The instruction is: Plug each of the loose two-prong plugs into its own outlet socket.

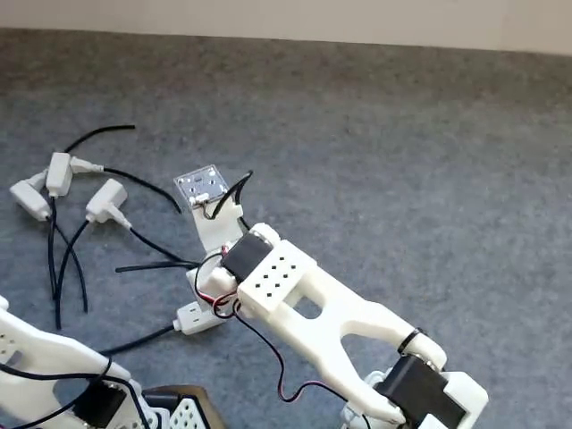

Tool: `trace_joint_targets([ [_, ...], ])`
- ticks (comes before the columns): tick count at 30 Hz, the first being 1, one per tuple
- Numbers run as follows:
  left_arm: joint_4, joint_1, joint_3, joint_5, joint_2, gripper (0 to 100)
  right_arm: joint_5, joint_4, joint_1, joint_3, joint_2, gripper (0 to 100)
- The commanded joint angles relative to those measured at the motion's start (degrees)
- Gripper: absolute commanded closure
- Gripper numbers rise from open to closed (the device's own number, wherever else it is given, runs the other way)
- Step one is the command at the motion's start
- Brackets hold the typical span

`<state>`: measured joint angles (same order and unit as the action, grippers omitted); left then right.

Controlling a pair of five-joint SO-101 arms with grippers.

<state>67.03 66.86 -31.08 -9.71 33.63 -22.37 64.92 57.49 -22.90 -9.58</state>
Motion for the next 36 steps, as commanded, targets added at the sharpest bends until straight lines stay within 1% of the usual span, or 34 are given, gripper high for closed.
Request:
trace_joint_targets([
  [1,0.4,0.6,-2.3,-0.5,-1.1,66,-0.2,-3.5,-0.8,-2.3,-0.2,99.3],
  [5,0.4,1.2,-2.4,-0.5,-1.1,66,-0.2,-5.1,-0.8,-3.8,-0.2,99.3],
  [15,0.4,1.3,-2.4,-0.5,-1.1,66,-0.1,-5.0,-0.8,-4.1,-0.2,99.3],
  [19,0.4,1.5,-2.4,-0.5,-1.1,66,2.8,-4.7,-0.9,-4.2,-0.1,99.3],
  [30,0.4,1.9,-2.4,-0.5,-1.1,66,2.6,-4.7,-0.9,-4.2,-0.1,99.4],
  [36,0.4,1.9,-2.3,-0.5,-1.1,66,2.8,-4.7,-4.4,-4.1,-0.1,99.4],
])
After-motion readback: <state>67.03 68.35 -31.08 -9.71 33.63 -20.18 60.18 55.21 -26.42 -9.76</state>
